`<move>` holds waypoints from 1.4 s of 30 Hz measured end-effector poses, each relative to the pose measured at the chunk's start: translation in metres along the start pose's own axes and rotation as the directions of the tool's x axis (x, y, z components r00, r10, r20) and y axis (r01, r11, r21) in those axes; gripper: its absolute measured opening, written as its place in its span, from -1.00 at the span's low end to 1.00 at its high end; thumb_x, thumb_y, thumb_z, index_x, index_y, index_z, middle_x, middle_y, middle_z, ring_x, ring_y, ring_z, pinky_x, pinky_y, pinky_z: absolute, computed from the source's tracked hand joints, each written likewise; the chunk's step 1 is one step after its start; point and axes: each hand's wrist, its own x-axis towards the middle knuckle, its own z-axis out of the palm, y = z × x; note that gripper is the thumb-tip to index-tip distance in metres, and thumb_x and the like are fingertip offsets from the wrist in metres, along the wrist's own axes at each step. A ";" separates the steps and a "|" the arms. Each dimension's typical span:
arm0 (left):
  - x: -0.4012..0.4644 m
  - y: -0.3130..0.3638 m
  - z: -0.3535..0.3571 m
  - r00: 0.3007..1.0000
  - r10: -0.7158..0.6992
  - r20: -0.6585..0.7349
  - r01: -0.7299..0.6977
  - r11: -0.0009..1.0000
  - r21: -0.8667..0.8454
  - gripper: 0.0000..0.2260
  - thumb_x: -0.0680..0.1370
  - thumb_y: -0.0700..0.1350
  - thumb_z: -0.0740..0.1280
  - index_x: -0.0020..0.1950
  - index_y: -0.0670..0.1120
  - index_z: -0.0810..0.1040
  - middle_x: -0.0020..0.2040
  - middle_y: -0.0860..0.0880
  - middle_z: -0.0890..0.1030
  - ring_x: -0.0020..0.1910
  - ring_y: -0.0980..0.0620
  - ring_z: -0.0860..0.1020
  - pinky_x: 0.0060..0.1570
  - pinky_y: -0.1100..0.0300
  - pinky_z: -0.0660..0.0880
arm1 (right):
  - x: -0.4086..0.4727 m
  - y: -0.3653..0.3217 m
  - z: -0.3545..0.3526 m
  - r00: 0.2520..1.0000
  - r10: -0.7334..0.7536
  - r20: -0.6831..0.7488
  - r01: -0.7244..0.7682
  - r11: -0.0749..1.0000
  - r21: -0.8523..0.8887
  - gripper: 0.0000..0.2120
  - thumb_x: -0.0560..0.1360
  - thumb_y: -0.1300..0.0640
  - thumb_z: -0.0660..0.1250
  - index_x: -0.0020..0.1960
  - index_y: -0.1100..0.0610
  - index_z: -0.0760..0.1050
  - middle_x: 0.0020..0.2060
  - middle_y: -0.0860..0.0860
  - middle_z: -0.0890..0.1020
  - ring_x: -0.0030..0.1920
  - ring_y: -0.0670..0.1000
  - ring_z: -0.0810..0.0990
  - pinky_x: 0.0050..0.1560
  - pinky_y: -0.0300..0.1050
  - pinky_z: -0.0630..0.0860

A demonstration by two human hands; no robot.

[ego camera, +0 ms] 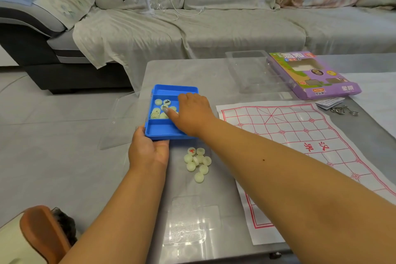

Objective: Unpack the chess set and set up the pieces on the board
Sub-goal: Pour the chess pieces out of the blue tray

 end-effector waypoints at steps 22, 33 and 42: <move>-0.002 -0.002 0.004 0.998 -0.044 0.035 0.046 0.997 -0.056 -0.80 0.61 -0.22 0.12 0.07 -0.19 0.53 0.00 -0.17 0.60 -0.02 -0.06 0.60 0.14 -0.04 0.53 | 0.011 -0.021 0.003 0.982 -0.108 0.156 0.096 0.992 0.083 -0.58 0.59 -0.18 -0.02 0.24 0.05 0.39 0.15 0.09 0.47 0.16 0.15 0.39 0.18 0.13 0.39; -0.009 -0.003 0.010 0.999 -0.046 0.027 0.047 0.997 -0.053 -0.78 0.63 -0.17 0.13 0.17 -0.19 0.50 0.03 -0.18 0.61 0.01 -0.06 0.61 0.14 -0.05 0.54 | 0.012 -0.019 -0.004 0.986 -0.131 0.106 0.125 0.991 0.056 -0.70 0.58 -0.03 0.03 -0.30 0.03 0.22 -0.24 -0.02 0.36 -0.13 0.07 0.36 -0.15 -0.03 0.28; -0.010 -0.003 0.010 0.998 -0.067 0.002 0.067 0.997 -0.048 -0.78 0.62 -0.17 0.17 0.21 -0.20 0.47 0.12 -0.21 0.58 0.09 -0.10 0.59 0.15 -0.10 0.53 | 0.017 -0.011 -0.002 0.989 -0.139 0.046 0.135 0.988 0.069 -0.63 0.61 -0.12 0.04 -0.30 0.04 0.29 -0.37 -0.04 0.43 -0.26 0.03 0.45 -0.27 -0.09 0.27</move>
